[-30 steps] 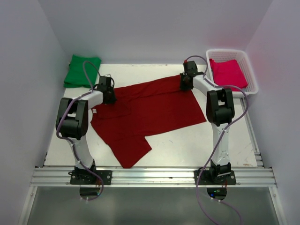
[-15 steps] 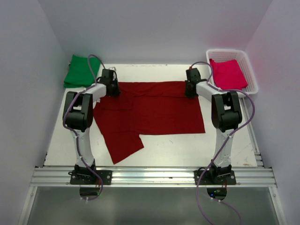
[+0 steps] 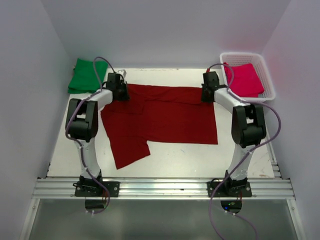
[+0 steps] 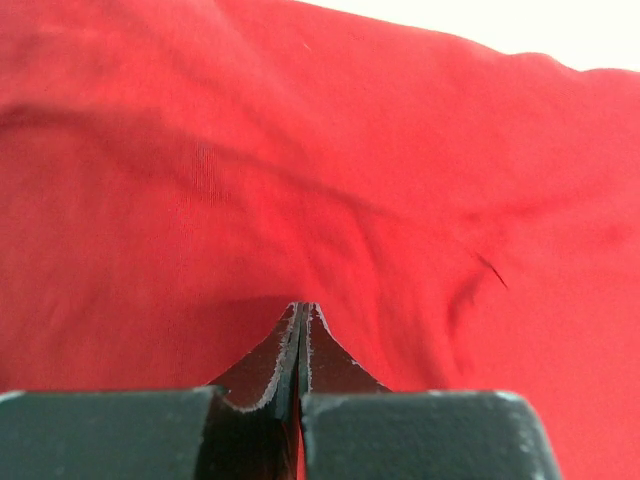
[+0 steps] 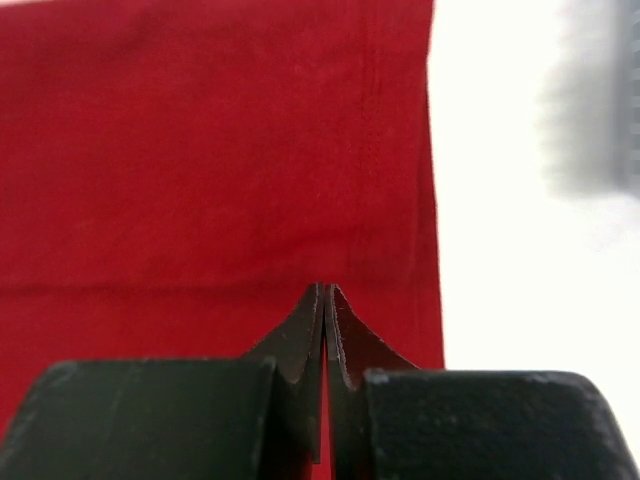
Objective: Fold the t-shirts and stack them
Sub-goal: Fold the flattened tshirt in 1/3 of the way
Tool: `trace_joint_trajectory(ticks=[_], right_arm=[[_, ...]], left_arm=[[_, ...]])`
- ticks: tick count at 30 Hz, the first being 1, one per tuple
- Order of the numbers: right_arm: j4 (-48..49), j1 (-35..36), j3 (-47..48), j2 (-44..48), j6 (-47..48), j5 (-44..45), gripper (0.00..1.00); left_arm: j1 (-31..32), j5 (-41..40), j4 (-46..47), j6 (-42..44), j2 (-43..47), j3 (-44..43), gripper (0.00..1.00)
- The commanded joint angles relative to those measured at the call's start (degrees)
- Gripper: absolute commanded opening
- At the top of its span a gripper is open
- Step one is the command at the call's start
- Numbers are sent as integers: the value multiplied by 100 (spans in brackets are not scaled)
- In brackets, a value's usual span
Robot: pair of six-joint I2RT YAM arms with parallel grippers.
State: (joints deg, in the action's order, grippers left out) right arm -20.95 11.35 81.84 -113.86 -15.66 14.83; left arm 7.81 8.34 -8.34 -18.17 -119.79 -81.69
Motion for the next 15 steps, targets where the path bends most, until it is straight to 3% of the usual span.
trace_joint_trajectory(ticks=[1,2,3,4,6,7,8,10,11,15], right_arm=[[592,-37,-168,1462,159,-129,0],[522,-28,-230,1664,186,-147,0],[417,-19,-230,1953,204,-217,0],[268,-19,-230,2086,230,-296,10],[-425,7,-143,2236,265,-498,32],[-654,51,-151,2394,239,-507,44],[-978,86,-273,2482,213,-507,50],[-1226,244,-501,2841,116,-429,64],[-1253,288,-781,3000,72,-394,68],[-1385,403,-1381,3686,-112,-323,74]], left_arm=[[-34,46,422,261,1394,224,0],[-26,-33,282,297,1875,232,0],[-17,-278,-146,384,2098,233,6],[-8,-428,-499,420,2300,198,11],[36,-605,-1737,307,2836,197,33],[62,-605,-2133,184,3021,310,40],[97,-597,-2694,87,3492,781,46],[438,-973,-3145,-369,4066,1459,49],[579,-1061,-3417,-536,4695,2203,50],[1160,-573,-4104,-1843,6053,3465,51]])
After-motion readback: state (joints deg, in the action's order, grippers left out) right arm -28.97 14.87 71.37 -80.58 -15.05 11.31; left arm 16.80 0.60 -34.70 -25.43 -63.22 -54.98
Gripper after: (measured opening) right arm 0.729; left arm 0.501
